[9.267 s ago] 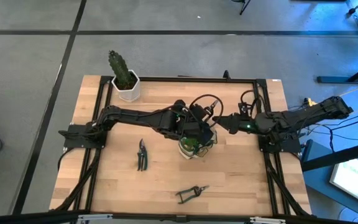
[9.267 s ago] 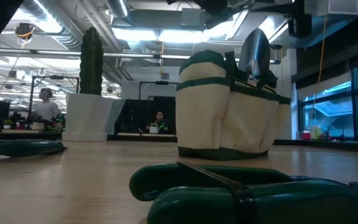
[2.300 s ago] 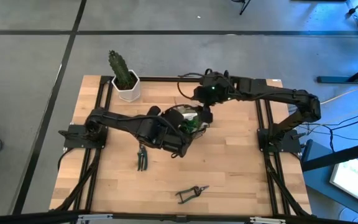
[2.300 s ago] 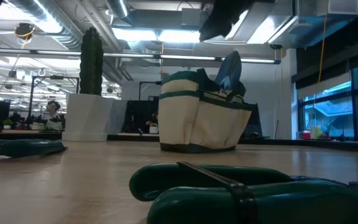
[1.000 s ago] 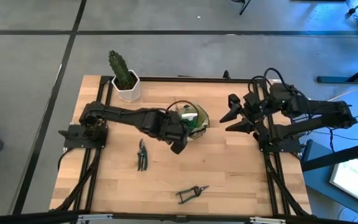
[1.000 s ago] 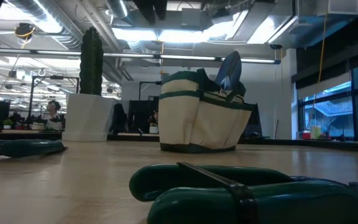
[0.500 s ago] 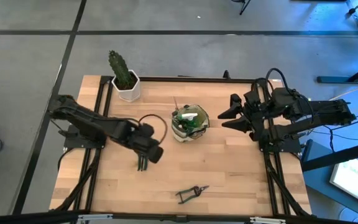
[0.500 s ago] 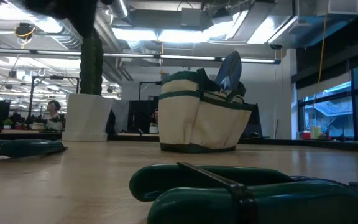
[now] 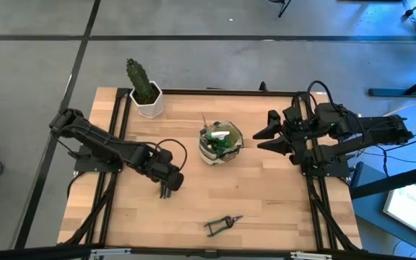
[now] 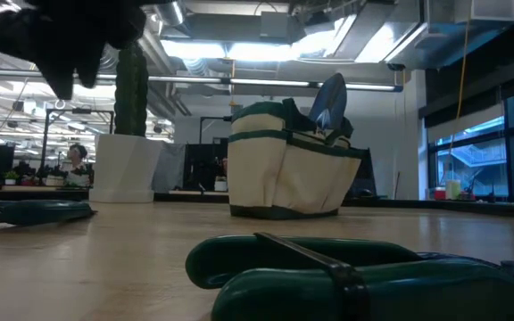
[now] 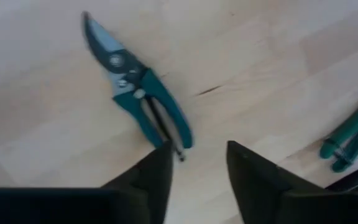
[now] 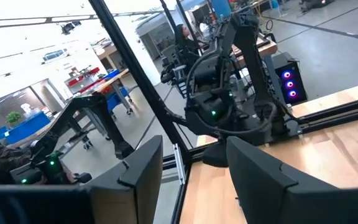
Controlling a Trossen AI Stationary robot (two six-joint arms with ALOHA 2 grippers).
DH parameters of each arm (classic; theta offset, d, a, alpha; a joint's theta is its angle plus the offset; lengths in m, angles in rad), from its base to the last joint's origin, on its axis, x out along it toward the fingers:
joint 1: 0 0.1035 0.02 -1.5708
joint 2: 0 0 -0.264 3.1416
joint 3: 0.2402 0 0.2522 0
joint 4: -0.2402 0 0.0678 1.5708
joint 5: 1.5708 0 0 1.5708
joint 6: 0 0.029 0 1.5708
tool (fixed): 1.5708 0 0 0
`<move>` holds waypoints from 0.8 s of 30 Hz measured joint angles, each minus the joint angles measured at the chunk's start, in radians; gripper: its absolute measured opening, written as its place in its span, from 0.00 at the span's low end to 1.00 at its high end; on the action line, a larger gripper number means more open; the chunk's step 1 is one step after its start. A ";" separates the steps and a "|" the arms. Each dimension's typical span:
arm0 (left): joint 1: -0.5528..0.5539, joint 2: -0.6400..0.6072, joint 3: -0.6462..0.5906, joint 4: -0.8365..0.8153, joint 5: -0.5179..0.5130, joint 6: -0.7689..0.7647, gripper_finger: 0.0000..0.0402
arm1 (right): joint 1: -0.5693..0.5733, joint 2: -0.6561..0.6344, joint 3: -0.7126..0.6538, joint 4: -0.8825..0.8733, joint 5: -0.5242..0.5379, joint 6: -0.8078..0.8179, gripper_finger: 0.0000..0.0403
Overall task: Pick & Place Garden tools in Gardening bag
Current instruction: Put the top shear scissor into the gardening bag
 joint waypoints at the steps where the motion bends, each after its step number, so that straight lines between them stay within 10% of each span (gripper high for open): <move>1: 0.007 0.010 0.000 0.019 0.006 -0.002 0.41 | 0.000 0.000 0.000 -0.002 -0.005 0.001 0.45; 11: 0.113 0.130 0.000 0.094 0.025 -0.047 0.75 | 0.001 -0.087 0.000 -0.075 -0.065 0.034 0.45; 16: 0.153 0.191 0.001 0.072 0.026 -0.076 0.77 | 0.019 -0.144 0.000 -0.078 -0.236 -0.042 0.45; 24: 0.167 0.274 0.002 0.016 0.091 -0.167 0.77 | 0.020 -0.203 0.000 -0.126 -0.200 -0.084 0.45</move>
